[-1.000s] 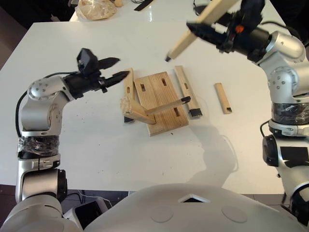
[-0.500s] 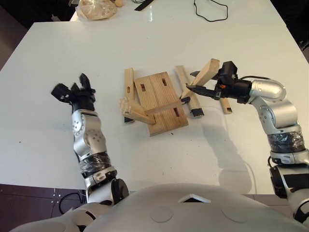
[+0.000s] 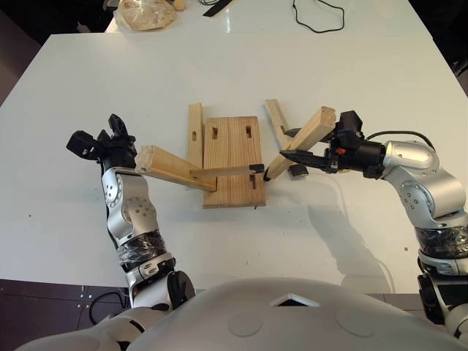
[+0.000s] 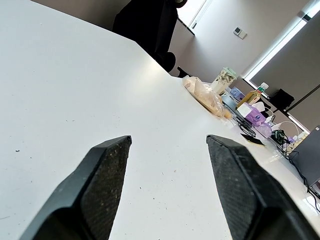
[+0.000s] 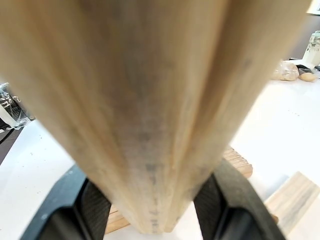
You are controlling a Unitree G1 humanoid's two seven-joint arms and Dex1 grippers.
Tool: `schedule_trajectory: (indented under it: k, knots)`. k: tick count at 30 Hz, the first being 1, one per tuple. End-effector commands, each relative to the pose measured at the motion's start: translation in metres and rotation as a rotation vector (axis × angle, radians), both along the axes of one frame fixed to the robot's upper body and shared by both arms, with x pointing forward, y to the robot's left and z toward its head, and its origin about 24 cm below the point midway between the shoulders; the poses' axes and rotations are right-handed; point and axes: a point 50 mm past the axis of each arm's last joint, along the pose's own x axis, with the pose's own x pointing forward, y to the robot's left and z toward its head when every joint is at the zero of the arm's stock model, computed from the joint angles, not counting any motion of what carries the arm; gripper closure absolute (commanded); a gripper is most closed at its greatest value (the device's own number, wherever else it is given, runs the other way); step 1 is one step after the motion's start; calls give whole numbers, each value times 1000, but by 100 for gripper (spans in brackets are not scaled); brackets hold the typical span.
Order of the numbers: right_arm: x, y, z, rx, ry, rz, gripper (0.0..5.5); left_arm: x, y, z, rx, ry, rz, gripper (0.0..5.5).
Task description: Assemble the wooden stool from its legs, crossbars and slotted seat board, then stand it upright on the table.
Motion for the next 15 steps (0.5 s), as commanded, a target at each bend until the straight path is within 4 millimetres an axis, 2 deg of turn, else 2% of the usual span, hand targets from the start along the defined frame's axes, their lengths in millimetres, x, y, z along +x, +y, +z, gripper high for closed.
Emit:
schedule_trajectory:
  k: [1,4,8,15]
  knots:
    - [9,1,26,113,-25,34,350,4,7,1,-8,-2,16,270]
    - [8,7,32,133,-14,129,350,9,7,-2,-9,11,8,270]
    - [8,8,28,96,4,198,350,19,2,1,11,2,-30,270]
    - [13,8,17,84,42,211,350,23,-7,-2,41,11,-68,270]
